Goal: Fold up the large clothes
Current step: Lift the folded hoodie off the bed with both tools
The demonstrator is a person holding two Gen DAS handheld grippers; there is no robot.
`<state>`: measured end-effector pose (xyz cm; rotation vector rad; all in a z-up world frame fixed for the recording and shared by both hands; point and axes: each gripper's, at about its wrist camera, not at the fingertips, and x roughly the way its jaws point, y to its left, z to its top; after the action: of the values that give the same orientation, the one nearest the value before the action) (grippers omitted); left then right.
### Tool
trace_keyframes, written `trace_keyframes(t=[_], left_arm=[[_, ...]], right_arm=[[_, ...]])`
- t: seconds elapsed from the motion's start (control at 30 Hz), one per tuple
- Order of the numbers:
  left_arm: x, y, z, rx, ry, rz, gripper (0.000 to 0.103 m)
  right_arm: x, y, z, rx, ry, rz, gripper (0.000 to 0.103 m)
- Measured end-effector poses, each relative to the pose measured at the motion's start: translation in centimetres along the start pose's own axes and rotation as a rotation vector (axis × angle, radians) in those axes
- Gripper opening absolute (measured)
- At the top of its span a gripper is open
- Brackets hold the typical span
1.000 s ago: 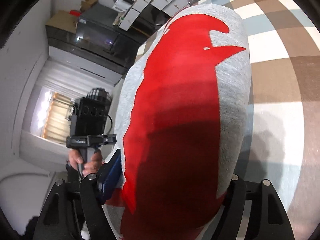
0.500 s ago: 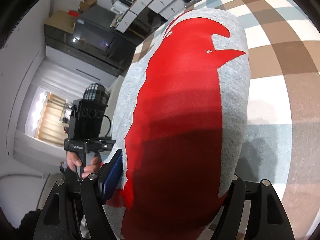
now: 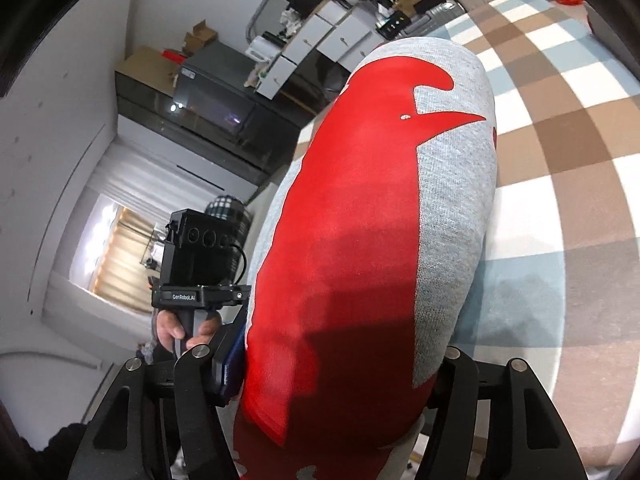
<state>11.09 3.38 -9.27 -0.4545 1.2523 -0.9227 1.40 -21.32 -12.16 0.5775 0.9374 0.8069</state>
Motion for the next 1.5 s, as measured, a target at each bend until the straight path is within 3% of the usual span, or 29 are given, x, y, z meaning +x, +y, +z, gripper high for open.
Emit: trace_keyframes(t=[0.27, 0.53, 0.73, 1.07, 1.27, 1.43, 1.5], left_arm=[[1.9, 1.2, -0.4, 0.004, -0.005, -0.006, 0.035], [0.9, -4.9, 2.9, 0.125, -0.033, 0.008, 0.035], [2.5, -13.0, 6.8, 0.259, -0.050, -0.033, 0.035], [10.3, -23.8, 12.0, 0.407, -0.049, -0.150, 0.035], [17.2, -23.3, 13.6, 0.347, -0.056, -0.188, 0.035], [24.4, -19.5, 12.2, 0.254, -0.001, -0.154, 0.035], [25.0, -18.1, 11.5, 0.253, -0.012, -0.148, 0.032]], right_arm=[[-0.4, -3.3, -1.0, 0.062, -0.010, 0.003, 0.063], [-5.0, -1.5, 1.6, 0.025, -0.090, 0.036, 0.063], [-13.7, -0.4, 4.1, -0.007, -0.203, 0.013, 0.063], [-30.3, -0.2, 7.0, -0.096, -0.322, -0.152, 0.063], [-35.0, -6.6, 9.4, -0.071, -0.273, -0.236, 0.063], [-34.4, -16.3, 10.8, 0.074, -0.161, -0.322, 0.069], [-33.0, -20.3, 10.5, 0.154, -0.095, -0.361, 0.079]])
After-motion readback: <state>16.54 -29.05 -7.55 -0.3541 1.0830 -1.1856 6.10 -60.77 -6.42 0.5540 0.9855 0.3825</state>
